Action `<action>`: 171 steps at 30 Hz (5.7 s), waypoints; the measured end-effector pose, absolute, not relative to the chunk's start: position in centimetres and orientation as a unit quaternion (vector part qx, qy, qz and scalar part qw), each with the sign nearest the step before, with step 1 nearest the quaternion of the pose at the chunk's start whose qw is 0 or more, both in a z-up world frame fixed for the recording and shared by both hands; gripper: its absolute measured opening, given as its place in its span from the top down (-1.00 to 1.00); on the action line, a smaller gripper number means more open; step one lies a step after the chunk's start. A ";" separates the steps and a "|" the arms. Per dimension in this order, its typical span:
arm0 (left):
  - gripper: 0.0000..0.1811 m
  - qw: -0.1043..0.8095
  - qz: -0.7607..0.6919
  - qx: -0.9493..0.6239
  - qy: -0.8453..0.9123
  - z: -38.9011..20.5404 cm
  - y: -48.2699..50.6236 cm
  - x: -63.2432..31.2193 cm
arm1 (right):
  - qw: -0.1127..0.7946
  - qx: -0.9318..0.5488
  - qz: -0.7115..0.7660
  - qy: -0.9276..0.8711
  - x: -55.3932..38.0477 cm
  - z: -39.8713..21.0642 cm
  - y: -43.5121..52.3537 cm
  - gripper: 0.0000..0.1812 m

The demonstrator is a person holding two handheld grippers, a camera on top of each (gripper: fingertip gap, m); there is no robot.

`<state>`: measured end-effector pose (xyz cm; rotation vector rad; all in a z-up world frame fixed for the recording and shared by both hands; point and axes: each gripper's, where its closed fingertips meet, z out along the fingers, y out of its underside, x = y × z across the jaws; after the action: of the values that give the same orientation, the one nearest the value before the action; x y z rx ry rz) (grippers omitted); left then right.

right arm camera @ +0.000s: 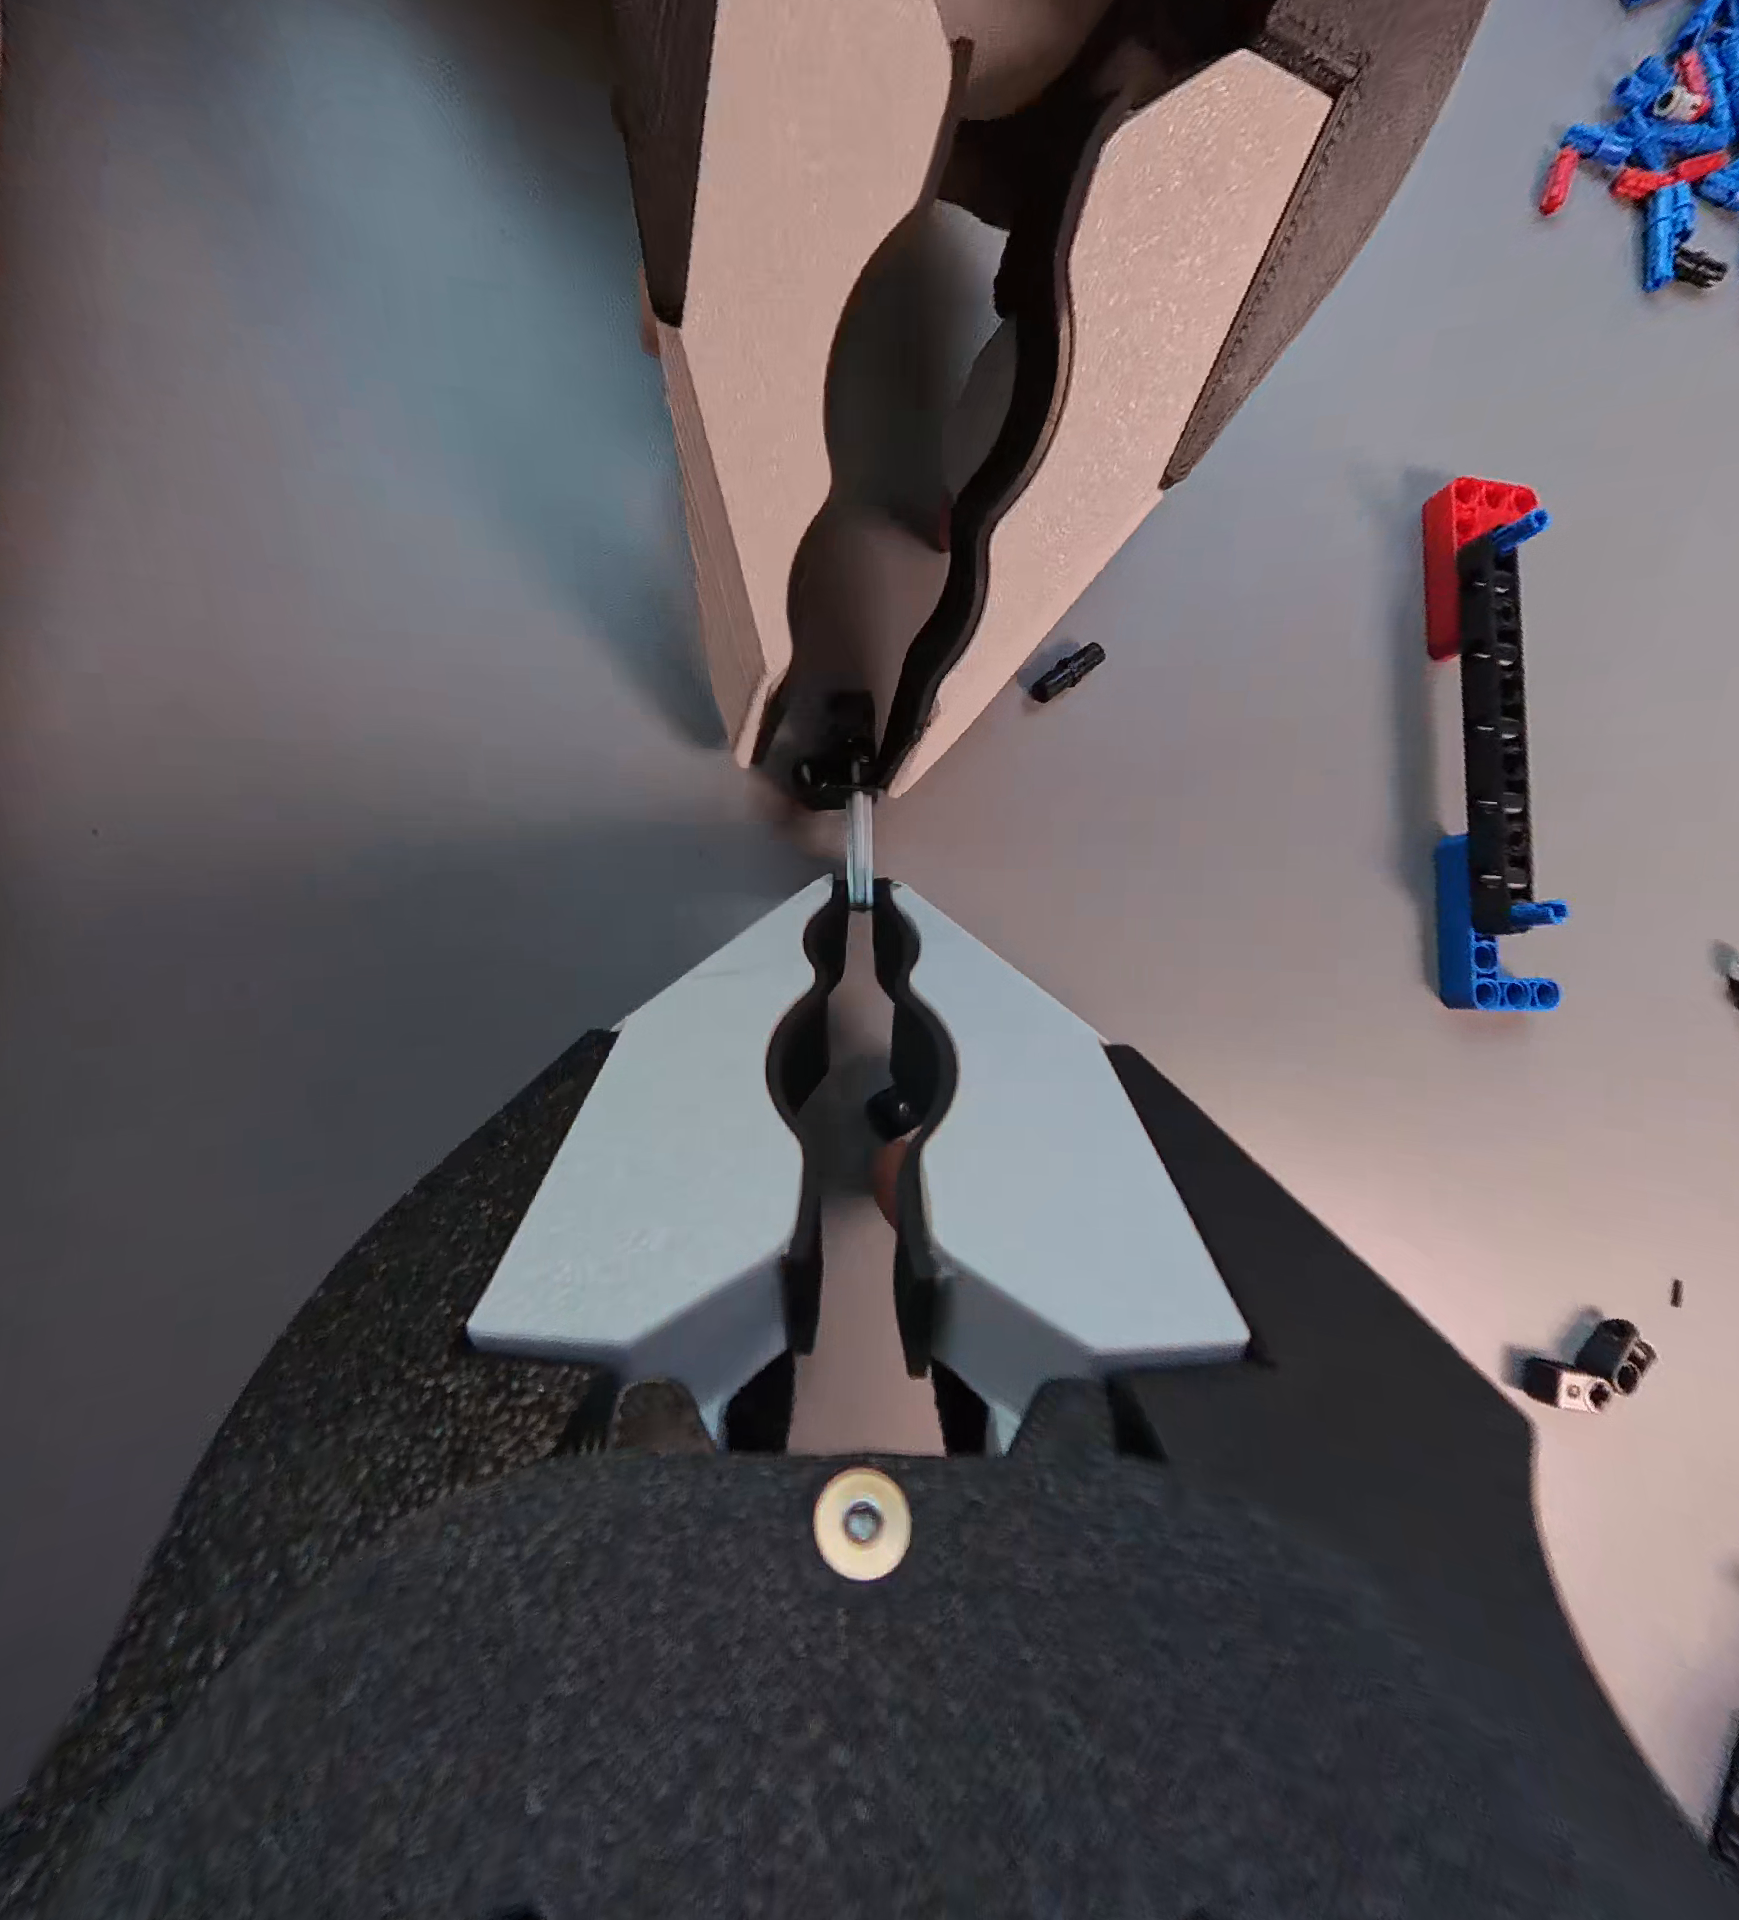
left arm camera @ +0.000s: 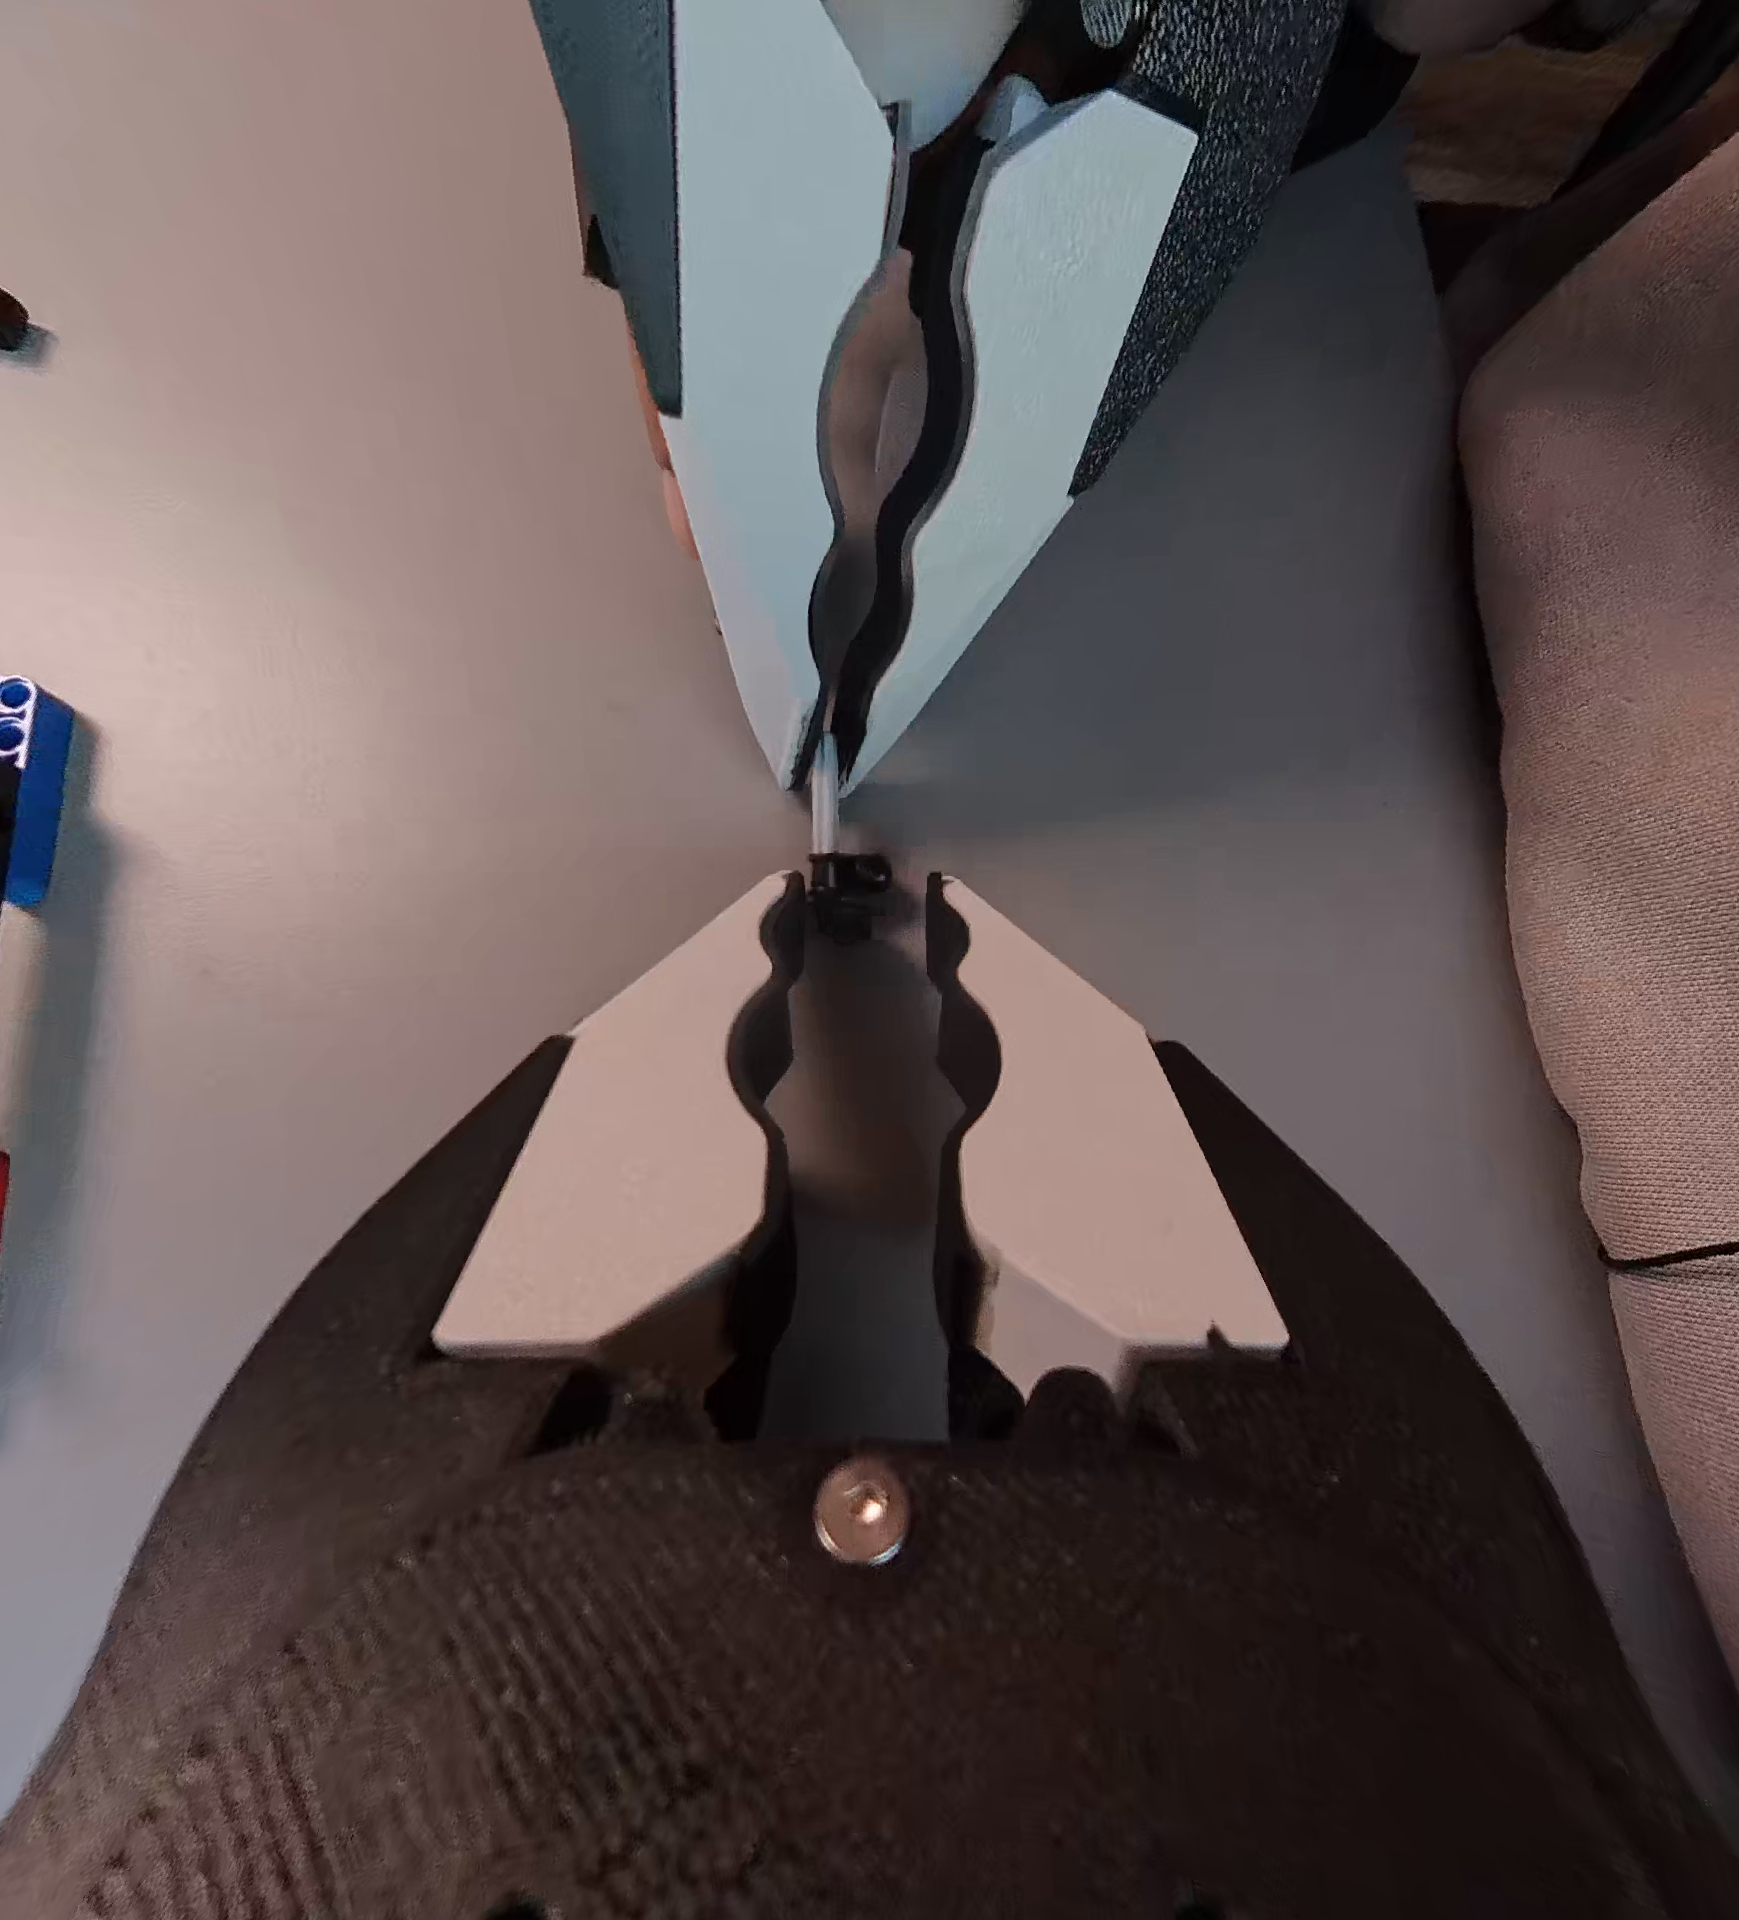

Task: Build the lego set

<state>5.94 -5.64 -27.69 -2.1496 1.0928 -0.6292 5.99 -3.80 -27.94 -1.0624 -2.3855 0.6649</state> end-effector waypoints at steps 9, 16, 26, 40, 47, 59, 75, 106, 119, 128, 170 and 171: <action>0.92 0.334 -0.209 -0.818 0.418 -27.7 -5.3 5.2 | 0.202 -0.400 0.248 -0.859 6.1 -27.8 -3.4 0.92; 0.84 0.333 -0.208 -0.821 0.415 -27.6 -5.4 4.7 | 0.199 -0.464 0.259 -0.823 8.4 -26.4 -0.8 0.80; 0.80 0.386 -0.231 -0.814 0.367 -25.8 -3.8 4.6 | 0.202 -0.499 0.264 -0.800 8.2 -27.4 -1.0 0.92; 0.79 0.550 -0.316 -0.681 0.365 -18.0 -4.7 6.9 | 0.062 -0.500 0.689 -0.521 6.3 -17.4 -5.0 0.92; 0.86 0.518 -0.429 -0.680 0.291 -16.9 -4.7 6.7 | 0.122 -0.463 0.674 -0.563 6.2 -17.4 -5.4 0.92; 0.94 0.509 -0.373 -0.703 0.327 -18.4 -4.6 6.5 | 0.213 -0.448 0.605 -0.622 5.7 -18.4 -5.1 0.87; 0.82 0.502 -0.387 -0.714 0.296 -18.7 -4.0 5.9 | 0.237 -0.459 0.620 -0.591 5.0 -17.9 -4.0 0.94; 0.93 0.480 -0.412 -0.717 0.292 -19.2 -4.2 6.6 | 0.236 -0.452 0.632 -0.584 4.8 -18.0 -4.5 0.94; 0.70 0.367 -0.294 -0.794 0.386 -25.7 -5.4 4.4 | 0.244 -0.469 0.636 -0.562 5.5 -17.8 -2.4 0.95; 0.93 0.365 -0.229 -0.792 0.432 -27.4 -5.2 5.2 | 0.247 -0.465 0.629 -0.572 5.6 -18.0 -2.3 0.95; 0.93 0.404 -0.353 -0.776 0.331 -23.6 -4.8 5.6 | 0.187 -0.461 0.466 -0.732 6.9 -23.8 -3.7 0.94; 0.93 0.411 -0.352 -0.774 0.328 -23.4 -4.6 5.5 | 0.190 -0.465 0.467 -0.728 6.8 -23.8 -3.5 0.94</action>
<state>5.49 -4.63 -23.44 -1.9488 0.8262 -0.8848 6.79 -3.51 -23.76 -1.3054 -2.0448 1.3135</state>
